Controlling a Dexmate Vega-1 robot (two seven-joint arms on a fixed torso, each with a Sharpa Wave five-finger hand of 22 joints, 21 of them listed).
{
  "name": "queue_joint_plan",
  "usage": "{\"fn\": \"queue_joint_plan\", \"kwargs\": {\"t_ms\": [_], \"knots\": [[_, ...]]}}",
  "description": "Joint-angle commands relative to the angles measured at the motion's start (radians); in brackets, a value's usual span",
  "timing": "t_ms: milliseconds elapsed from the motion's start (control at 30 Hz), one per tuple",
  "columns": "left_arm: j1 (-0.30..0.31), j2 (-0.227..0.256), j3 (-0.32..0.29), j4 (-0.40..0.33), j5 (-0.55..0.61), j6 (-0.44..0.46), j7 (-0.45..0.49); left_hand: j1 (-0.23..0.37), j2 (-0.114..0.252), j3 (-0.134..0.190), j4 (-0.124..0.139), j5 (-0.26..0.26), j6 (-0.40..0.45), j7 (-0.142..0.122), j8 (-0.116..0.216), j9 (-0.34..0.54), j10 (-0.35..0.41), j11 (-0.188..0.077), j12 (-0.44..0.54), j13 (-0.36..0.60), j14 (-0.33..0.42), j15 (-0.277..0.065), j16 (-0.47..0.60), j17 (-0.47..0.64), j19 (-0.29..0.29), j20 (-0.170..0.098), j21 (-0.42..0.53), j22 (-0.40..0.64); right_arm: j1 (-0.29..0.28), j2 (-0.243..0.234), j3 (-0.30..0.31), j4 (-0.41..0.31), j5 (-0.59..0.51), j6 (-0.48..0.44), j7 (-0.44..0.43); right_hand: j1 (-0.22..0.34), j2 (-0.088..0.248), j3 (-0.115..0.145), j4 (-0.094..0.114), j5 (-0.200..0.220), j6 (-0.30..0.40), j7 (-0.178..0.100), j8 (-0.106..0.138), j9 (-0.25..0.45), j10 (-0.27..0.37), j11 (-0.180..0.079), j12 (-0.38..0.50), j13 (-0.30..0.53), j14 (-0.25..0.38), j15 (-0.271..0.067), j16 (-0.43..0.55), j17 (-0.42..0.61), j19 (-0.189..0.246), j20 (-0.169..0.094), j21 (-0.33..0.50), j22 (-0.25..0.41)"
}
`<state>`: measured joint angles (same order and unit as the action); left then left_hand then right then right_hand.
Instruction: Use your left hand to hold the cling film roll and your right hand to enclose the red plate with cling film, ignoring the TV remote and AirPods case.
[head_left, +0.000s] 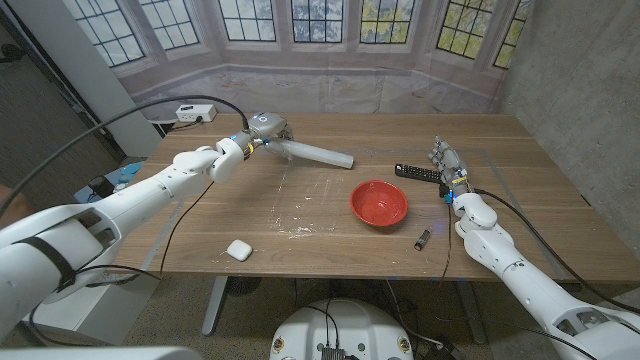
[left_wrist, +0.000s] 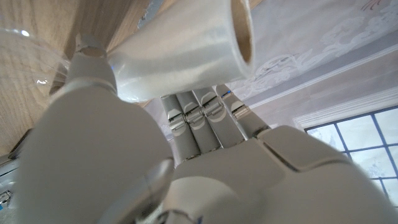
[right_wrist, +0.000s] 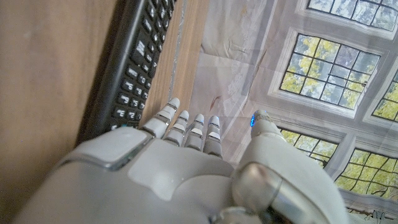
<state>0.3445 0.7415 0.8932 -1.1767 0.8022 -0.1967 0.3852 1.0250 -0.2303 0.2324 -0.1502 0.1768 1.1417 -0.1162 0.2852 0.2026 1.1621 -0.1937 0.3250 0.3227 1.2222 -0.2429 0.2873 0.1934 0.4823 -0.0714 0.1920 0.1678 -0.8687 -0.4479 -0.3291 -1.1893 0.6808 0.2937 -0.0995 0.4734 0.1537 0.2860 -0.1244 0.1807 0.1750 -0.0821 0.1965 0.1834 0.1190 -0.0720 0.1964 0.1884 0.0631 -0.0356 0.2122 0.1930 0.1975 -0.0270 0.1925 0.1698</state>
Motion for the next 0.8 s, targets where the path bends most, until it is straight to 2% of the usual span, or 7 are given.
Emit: {"fn": "queue_joint_plan", "kwargs": {"t_ms": [33,467,800], "knots": [[-0.006,-0.003,-0.009,0.003,0.002,-0.015,0.011,0.288,0.294,-0.003,0.0,-0.002,0.014,-0.003,0.006,0.001,0.011,0.003,0.0,0.005,0.015,0.0,-0.001,0.001,0.009,-0.001,-0.001,0.002,0.007,0.007,-0.004,0.008,-0.004,-0.003,-0.008,0.002,0.008,0.004,0.0,0.0,0.006,0.003,0.001,0.006,0.012,0.002,0.001,0.005,0.012,-0.078,0.003,0.002,0.006,-0.002,0.002,0.002],[-0.015,-0.013,-0.011,0.039,-0.011,-0.048,0.054,0.291,0.295,-0.007,-0.001,-0.002,0.022,-0.003,0.009,0.001,0.017,0.001,0.001,0.011,0.026,0.0,-0.003,0.002,0.012,-0.003,-0.001,0.002,0.023,0.016,-0.011,0.024,-0.009,-0.011,-0.012,0.003,0.009,0.005,-0.001,0.0,0.008,0.003,0.001,0.006,0.014,0.004,0.001,0.005,0.013,-0.078,0.003,0.002,0.006,-0.003,0.001,0.002],[-0.017,-0.016,-0.015,0.034,-0.013,-0.057,0.084,0.294,0.296,-0.009,-0.002,-0.001,0.028,-0.003,0.01,0.001,0.022,0.0,0.0,0.013,0.033,0.001,-0.006,0.002,0.016,-0.006,0.0,0.002,0.024,0.017,-0.011,0.026,-0.009,-0.013,-0.013,0.002,0.009,0.006,-0.001,0.0,0.009,0.004,0.001,0.006,0.015,0.003,0.001,0.005,0.013,-0.078,0.003,0.002,0.006,-0.003,0.001,0.002]]}}
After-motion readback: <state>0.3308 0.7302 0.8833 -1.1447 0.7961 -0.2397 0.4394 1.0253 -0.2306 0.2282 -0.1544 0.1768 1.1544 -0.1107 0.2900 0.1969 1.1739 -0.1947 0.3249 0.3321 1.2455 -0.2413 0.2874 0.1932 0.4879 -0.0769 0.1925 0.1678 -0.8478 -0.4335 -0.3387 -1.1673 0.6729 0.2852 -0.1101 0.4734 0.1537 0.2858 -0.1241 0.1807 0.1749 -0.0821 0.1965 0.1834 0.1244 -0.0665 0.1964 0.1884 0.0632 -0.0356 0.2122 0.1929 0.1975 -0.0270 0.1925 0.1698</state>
